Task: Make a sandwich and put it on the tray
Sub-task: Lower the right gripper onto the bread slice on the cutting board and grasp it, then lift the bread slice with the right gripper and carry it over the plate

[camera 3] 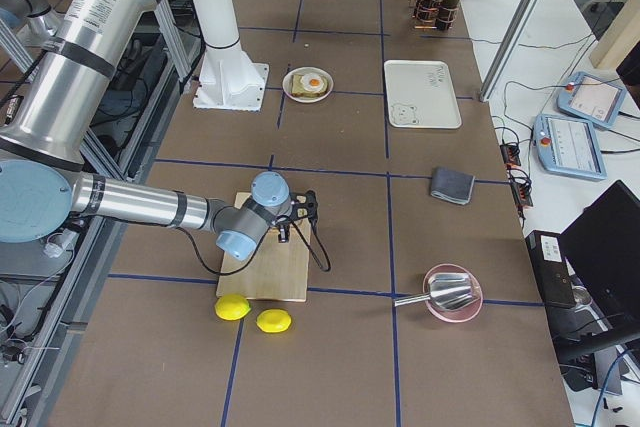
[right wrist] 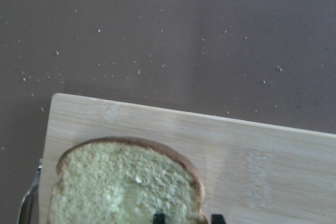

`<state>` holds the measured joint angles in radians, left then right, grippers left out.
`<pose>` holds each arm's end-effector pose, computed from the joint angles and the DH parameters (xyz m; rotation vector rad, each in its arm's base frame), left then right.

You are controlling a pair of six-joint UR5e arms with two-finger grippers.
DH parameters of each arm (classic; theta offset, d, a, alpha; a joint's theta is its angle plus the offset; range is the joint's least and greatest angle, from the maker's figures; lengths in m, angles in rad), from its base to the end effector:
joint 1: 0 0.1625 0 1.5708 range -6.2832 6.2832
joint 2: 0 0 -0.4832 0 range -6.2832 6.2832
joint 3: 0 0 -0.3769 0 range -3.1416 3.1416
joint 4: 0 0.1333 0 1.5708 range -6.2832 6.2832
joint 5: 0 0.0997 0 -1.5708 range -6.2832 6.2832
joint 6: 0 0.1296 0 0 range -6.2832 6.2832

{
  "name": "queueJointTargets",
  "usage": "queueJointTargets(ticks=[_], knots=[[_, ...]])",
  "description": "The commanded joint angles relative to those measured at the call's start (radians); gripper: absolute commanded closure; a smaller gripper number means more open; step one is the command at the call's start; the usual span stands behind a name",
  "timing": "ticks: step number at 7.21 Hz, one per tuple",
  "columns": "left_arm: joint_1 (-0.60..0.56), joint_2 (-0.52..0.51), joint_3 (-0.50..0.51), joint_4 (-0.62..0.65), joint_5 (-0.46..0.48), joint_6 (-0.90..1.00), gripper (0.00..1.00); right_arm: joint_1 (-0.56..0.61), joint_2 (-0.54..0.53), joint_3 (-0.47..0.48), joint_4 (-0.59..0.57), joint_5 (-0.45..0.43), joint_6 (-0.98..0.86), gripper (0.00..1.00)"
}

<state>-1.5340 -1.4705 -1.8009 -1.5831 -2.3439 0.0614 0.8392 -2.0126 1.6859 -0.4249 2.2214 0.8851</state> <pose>-0.0267 -0.4385 0.6722 0.1446 0.7707 0.1481 -0.1555 -0.2552 0.7178 0.1015 -0.9919 -0.1257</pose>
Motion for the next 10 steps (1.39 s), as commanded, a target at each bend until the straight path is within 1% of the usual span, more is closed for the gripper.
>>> queueJointTargets(ticks=[1,4,5,6,7,8,9,10], knots=[[0.0,-0.001,-0.001,0.0,0.0,0.0,0.0,0.0,0.0,0.0,0.001,0.001,-0.002,1.0],[0.0,0.001,-0.002,0.0,0.0,0.0,0.0,0.004,0.003,0.003,0.005,0.017,-0.003,1.0],[0.0,-0.001,-0.006,0.0,0.0,0.0,0.0,0.004,0.008,0.011,0.005,0.042,0.0,1.0],[0.0,0.001,-0.011,0.002,0.0,0.0,0.0,0.024,0.02,0.014,0.005,0.078,0.002,1.0],[-0.002,-0.001,-0.011,0.003,0.0,0.0,0.0,0.072,0.043,0.043,-0.006,0.163,0.009,1.0],[0.0,-0.001,-0.008,0.002,0.0,0.0,0.0,0.087,0.095,0.038,-0.008,0.205,0.017,1.0],[-0.002,0.001,-0.009,0.002,0.0,0.0,0.0,0.089,0.13,0.043,-0.006,0.214,0.017,1.0],[0.0,-0.001,-0.006,0.002,0.0,0.0,0.0,0.09,0.18,0.04,-0.009,0.254,0.018,1.0]])
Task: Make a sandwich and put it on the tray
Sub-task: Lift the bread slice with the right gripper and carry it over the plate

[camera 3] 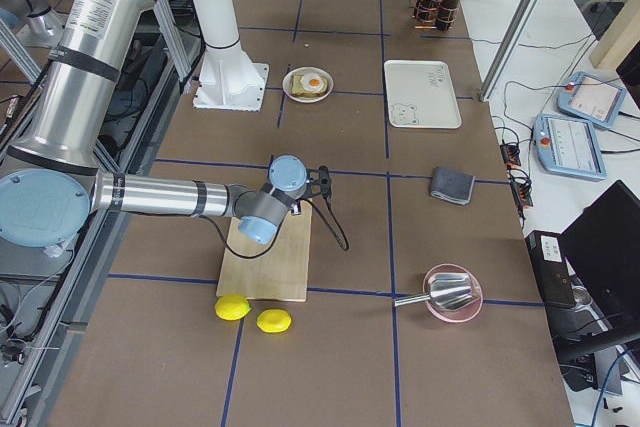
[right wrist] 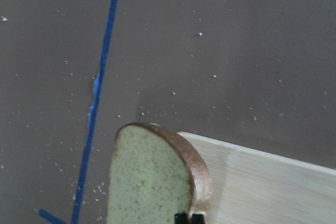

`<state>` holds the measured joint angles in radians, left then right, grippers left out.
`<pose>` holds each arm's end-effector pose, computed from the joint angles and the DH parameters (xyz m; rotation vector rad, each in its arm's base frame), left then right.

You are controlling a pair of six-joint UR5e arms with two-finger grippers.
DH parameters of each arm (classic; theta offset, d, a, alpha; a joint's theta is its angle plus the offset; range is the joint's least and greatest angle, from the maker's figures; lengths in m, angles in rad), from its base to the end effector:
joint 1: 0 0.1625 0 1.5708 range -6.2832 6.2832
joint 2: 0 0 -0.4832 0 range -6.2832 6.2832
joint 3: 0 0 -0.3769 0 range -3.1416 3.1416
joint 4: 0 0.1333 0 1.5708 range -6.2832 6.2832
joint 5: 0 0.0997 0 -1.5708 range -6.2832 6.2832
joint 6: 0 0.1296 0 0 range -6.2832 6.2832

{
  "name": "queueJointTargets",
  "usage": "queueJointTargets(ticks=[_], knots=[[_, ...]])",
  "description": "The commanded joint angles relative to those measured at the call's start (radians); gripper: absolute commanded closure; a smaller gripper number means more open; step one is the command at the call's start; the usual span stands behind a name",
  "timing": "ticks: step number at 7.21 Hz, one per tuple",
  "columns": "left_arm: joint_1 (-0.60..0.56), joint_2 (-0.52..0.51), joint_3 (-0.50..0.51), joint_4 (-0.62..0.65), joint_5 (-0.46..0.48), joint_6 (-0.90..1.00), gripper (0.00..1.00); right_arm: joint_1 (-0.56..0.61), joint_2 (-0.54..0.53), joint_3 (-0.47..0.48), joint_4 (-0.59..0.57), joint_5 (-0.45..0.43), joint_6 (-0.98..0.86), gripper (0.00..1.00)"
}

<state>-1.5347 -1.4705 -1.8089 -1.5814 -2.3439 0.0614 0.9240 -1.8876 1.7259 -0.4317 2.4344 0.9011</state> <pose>-0.0270 -0.4385 0.6685 0.1508 0.7705 0.1498 -0.1814 -0.2979 0.6468 0.0993 -1.1972 -0.1984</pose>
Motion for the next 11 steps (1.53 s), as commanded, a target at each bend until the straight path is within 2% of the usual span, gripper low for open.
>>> queueJointTargets(ticks=[1,3,5,6,8,9,10,11], knots=[[0.001,-0.001,0.0,-0.002,0.0,0.0,0.0,0.007,0.111,0.001,-0.002,0.049,0.046,1.0],[0.001,-0.001,0.002,-0.002,0.0,0.0,0.0,-0.002,0.313,-0.015,-0.005,0.052,0.282,1.0],[0.001,-0.001,0.002,-0.005,0.0,0.0,0.0,-0.08,0.465,-0.031,-0.018,-0.006,0.383,1.0],[0.001,-0.001,0.003,-0.005,0.0,0.0,0.0,-0.159,0.517,-0.032,-0.019,-0.09,0.418,1.0],[0.002,-0.001,0.008,-0.005,-0.002,0.0,0.0,-0.342,0.661,-0.029,-0.132,-0.298,0.508,1.0],[0.004,-0.001,0.008,-0.005,-0.002,0.0,0.0,-0.452,0.706,-0.031,-0.183,-0.451,0.509,1.0],[0.005,-0.001,0.01,-0.005,-0.002,0.0,0.0,-0.5,0.722,-0.032,-0.218,-0.495,0.509,1.0],[0.005,-0.001,0.01,-0.005,-0.002,0.0,0.0,-0.514,0.726,-0.043,-0.222,-0.498,0.509,1.0]])
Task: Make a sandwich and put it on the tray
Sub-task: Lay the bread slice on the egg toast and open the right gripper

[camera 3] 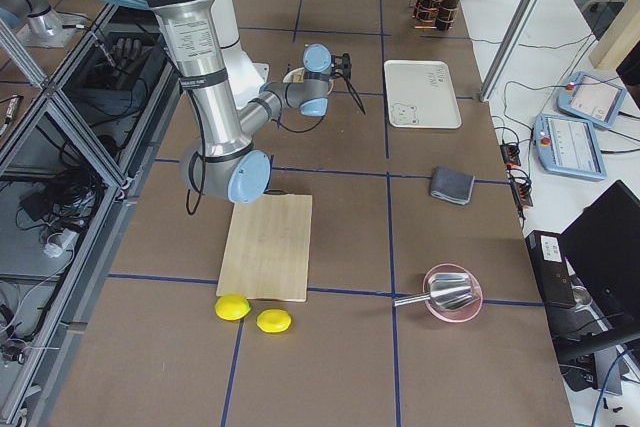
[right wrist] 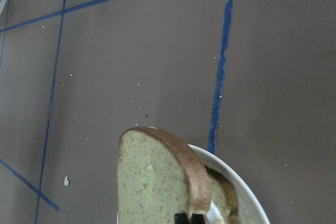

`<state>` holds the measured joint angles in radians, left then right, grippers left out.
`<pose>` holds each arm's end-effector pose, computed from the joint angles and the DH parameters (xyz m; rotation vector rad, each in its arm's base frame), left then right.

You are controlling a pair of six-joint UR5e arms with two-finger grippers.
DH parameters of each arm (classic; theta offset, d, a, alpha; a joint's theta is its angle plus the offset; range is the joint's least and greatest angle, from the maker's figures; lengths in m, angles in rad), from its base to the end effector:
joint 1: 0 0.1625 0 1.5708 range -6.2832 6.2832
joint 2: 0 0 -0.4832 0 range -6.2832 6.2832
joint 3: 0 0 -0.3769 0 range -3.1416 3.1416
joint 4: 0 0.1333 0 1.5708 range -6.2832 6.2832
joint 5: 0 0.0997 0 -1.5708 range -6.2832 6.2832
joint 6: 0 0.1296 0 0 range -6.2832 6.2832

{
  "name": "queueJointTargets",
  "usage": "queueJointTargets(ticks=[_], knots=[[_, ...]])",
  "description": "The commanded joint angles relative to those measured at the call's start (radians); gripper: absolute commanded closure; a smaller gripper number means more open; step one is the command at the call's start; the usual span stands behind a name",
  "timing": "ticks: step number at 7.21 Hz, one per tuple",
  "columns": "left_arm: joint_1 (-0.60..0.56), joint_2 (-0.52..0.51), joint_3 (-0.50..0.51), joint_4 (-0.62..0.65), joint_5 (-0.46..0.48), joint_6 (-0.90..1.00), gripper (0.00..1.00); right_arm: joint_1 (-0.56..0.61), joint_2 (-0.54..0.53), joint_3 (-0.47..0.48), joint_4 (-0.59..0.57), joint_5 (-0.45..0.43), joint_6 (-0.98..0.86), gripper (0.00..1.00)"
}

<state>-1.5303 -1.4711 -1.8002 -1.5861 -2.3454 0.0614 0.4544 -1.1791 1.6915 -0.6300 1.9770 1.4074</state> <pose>-0.0249 -0.4390 0.6718 0.1459 0.7724 0.1528 -0.5416 -0.3559 0.3393 0.1187 -1.4582 -0.0579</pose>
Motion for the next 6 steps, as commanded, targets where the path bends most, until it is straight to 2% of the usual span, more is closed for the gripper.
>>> queueJointTargets(ticks=[1,3,4,5,6], knots=[[0.004,0.0,0.001,0.002,-0.002,0.0,0.0,-0.068,0.007,-0.016,-0.023,-0.055,0.001,1.0],[0.006,0.0,0.001,0.002,-0.002,0.0,0.0,-0.069,0.004,-0.016,-0.023,-0.052,-0.001,1.0],[0.006,0.0,0.001,0.002,-0.002,0.0,0.0,-0.065,0.003,-0.018,-0.025,-0.047,0.001,0.45],[0.006,0.0,0.001,0.002,-0.002,0.0,0.0,-0.036,-0.01,-0.004,-0.075,-0.05,-0.001,0.0],[0.006,0.0,-0.007,0.003,-0.002,0.0,0.0,0.04,-0.011,-0.003,-0.158,0.007,-0.004,0.0]])
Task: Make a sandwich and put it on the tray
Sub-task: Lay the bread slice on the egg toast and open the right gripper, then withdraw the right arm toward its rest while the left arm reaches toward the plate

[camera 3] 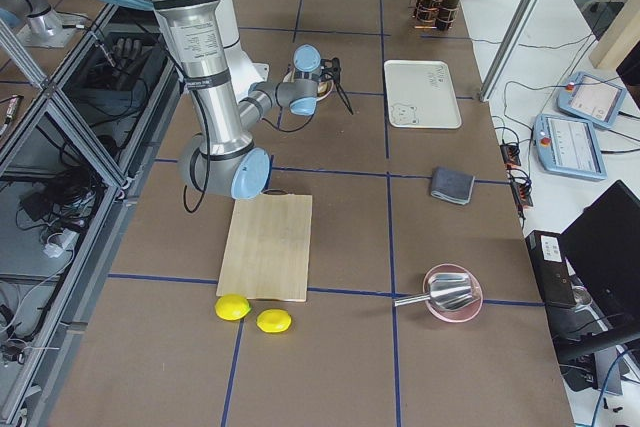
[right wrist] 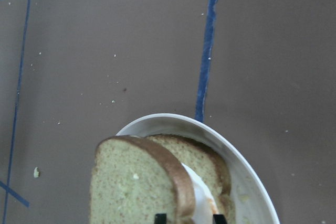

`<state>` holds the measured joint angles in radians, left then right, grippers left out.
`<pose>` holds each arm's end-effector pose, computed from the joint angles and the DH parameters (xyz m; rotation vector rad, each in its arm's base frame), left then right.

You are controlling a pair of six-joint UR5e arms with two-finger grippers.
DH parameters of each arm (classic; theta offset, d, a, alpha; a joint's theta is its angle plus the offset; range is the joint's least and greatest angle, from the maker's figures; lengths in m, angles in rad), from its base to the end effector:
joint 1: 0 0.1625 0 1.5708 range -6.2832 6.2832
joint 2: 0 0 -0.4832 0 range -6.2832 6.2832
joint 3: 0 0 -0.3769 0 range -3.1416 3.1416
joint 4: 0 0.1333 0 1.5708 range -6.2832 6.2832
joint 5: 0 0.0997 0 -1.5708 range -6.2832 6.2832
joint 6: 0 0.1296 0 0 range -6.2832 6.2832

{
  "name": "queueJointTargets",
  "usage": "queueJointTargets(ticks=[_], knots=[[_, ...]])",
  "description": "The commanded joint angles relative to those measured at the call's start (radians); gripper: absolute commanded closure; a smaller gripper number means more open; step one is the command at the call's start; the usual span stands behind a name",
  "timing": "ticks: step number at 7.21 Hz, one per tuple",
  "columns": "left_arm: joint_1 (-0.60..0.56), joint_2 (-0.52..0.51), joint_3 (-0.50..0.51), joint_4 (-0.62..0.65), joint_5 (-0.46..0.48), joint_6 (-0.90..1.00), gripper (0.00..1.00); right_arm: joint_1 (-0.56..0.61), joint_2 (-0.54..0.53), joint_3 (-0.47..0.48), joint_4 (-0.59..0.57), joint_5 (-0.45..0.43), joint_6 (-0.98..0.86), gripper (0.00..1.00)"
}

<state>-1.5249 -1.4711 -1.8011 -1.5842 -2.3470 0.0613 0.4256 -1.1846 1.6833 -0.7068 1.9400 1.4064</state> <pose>-0.0224 -0.4390 0.6714 0.1428 0.7745 0.1575 -0.5580 -0.3479 0.3573 0.0945 -1.3737 -0.0329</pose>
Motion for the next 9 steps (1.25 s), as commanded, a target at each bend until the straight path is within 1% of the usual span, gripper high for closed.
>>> queueJointTargets(ticks=[1,2,3,4,5,6,7,8,9], knots=[[0.0,0.0,-0.011,0.0,0.002,0.0,0.0,0.173,-0.007,0.018,-0.191,0.135,-0.012,0.0],[0.005,-0.005,-0.02,0.0,0.006,-0.001,0.0,0.232,-0.006,0.022,-0.276,0.164,-0.026,0.0],[0.006,-0.027,-0.033,0.003,0.009,-0.009,0.0,0.287,-0.007,0.029,-0.354,0.168,-0.132,0.0],[0.009,-0.073,-0.031,0.003,0.008,-0.014,0.0,0.352,-0.01,0.033,-0.447,0.174,-0.29,0.0],[0.011,-0.125,-0.023,-0.008,0.002,-0.011,0.0,0.436,-0.033,0.035,-0.58,0.212,-0.487,0.0],[0.015,-0.155,-0.02,-0.098,0.003,-0.009,0.0,0.529,-0.085,0.053,-0.667,0.249,-0.689,0.0],[0.015,-0.158,0.0,-0.209,-0.008,-0.014,0.0,0.611,-0.175,0.08,-0.713,0.26,-0.903,0.0],[0.084,-0.158,-0.006,-0.239,-0.094,-0.04,0.0,0.724,-0.272,0.087,-0.732,0.296,-1.137,0.0],[0.122,-0.172,-0.011,-0.296,-0.104,-0.157,0.0,0.845,-0.332,0.088,-0.776,0.341,-1.319,0.0]])
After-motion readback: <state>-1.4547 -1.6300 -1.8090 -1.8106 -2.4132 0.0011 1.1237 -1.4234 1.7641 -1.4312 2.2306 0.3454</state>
